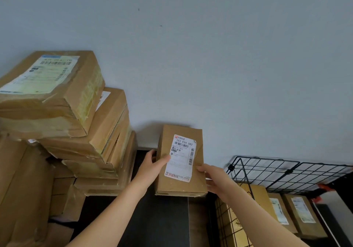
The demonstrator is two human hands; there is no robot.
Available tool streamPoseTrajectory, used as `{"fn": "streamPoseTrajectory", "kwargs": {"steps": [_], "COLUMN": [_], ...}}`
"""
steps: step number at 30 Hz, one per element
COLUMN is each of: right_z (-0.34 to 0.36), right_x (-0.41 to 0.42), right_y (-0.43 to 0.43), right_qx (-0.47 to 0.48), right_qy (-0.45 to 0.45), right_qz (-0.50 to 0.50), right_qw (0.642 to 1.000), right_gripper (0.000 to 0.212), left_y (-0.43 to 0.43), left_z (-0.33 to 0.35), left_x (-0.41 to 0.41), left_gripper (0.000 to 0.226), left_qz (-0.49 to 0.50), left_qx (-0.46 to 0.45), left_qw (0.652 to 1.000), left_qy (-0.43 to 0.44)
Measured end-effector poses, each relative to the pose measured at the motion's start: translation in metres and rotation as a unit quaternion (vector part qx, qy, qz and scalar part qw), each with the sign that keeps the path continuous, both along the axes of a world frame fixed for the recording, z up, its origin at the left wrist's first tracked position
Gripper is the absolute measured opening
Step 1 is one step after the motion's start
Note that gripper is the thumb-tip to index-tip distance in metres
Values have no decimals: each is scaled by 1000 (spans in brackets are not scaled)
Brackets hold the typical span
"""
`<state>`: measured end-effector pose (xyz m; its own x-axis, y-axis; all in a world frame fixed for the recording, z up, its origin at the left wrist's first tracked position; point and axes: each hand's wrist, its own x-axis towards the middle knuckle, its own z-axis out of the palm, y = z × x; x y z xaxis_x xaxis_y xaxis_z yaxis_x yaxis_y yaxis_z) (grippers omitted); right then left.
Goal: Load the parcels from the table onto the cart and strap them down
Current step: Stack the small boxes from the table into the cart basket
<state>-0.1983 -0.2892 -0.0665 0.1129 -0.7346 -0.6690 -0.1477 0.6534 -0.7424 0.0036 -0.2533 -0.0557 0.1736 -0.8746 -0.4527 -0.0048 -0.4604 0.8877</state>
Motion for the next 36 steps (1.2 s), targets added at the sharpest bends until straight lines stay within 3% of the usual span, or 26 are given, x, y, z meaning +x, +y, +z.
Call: {"fn": "streamPoseTrajectory", "kwargs": {"steps": [8,14,21,25,31,36], "right_z": [25,31,37,34,33,28], "right_x": [-43,-91,-167,-223,-335,-421], "right_y": [41,69,98,113,139,144], "right_qx": [-26,-30,-34,-29,-45,-45], "right_qy": [-28,-23,-19,-16,-27,-31], "right_qz": [-95,-166,-160,-146,-161,-178], "right_qw": [995,985,986,989,986,983], "right_gripper": [22,16,26,29,30,33], "left_y": [3,9,25,40,67,78], "left_z": [-5,-6,6,9,11,10], "left_x": [-47,-99,-174,-228,-341,-426], "left_gripper": [74,68,67,67,49,48], "left_qz": [-70,-96,-134,-160,-161,-163], "left_qx": [1,-28,-45,-44,-37,-41], "left_qw": [991,989,987,984,983,986], "left_qy": [115,107,77,71,77,19]}}
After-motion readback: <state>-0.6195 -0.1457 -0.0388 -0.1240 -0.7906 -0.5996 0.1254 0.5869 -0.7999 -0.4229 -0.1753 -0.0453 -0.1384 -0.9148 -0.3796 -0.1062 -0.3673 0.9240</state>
